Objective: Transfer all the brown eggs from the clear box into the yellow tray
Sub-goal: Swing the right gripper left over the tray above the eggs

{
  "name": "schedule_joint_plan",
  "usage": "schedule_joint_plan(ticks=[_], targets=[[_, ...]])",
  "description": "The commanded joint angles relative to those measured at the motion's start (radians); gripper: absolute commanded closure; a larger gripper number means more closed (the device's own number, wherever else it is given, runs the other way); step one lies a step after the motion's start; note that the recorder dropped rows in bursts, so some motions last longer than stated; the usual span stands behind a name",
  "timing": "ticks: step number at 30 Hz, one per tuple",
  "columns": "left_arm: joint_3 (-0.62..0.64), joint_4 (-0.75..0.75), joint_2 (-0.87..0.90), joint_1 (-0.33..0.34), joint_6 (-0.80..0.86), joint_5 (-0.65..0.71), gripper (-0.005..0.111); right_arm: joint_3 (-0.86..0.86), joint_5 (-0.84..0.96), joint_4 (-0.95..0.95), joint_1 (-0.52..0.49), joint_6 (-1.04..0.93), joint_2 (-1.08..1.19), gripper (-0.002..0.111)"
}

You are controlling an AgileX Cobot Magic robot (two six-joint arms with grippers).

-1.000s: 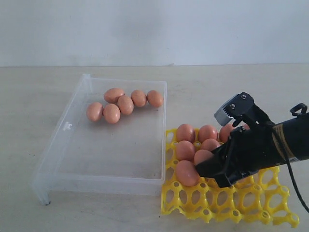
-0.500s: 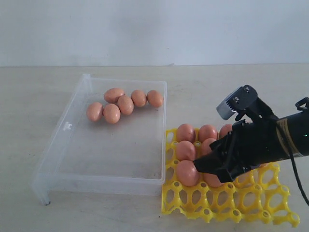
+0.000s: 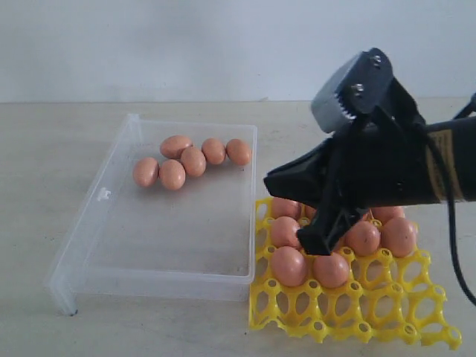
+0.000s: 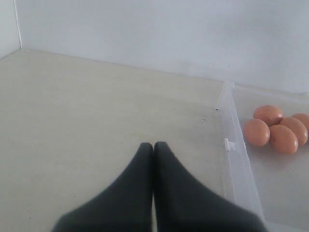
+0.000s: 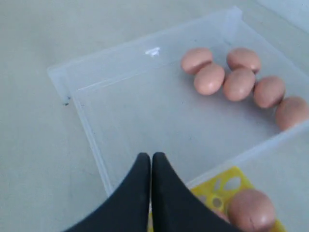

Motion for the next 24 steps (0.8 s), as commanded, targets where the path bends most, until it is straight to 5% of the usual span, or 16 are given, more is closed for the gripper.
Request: schedule_joint_plan(ticks=[1,8,10,15,20,24], targets=[[0.000,-0.007,0.003,-0.003,-0.007,0.001,0.111,-0.065,0.328,-0.026,0.189,-0.051,0.000,0.109],[0.000,-0.007,0.003,-0.003,-0.007,0.001,0.111,-0.196,1.098,-0.022,0.458,-0.380,0.182,0.109],[0.000,-0.007,0.003,-0.003,-0.007,0.001,0.111,-0.266,1.137,0.047,0.466,-0.458,0.249,0.109],[0.000,-0.007,0.003,-0.003,-0.007,0.001,0.111,-0.546,1.135,0.621,0.464,-0.653,0.422,0.109],[0.000,-0.007,0.003,-0.003,-0.007,0.001,0.111,-0.892,1.226,1.232,0.464,-1.227,0.566,0.109],[0.000,-0.007,0.003,-0.003,-0.007,0.001,0.111,-1.144,1.346,1.330,0.460,-1.297,0.709,0.108]])
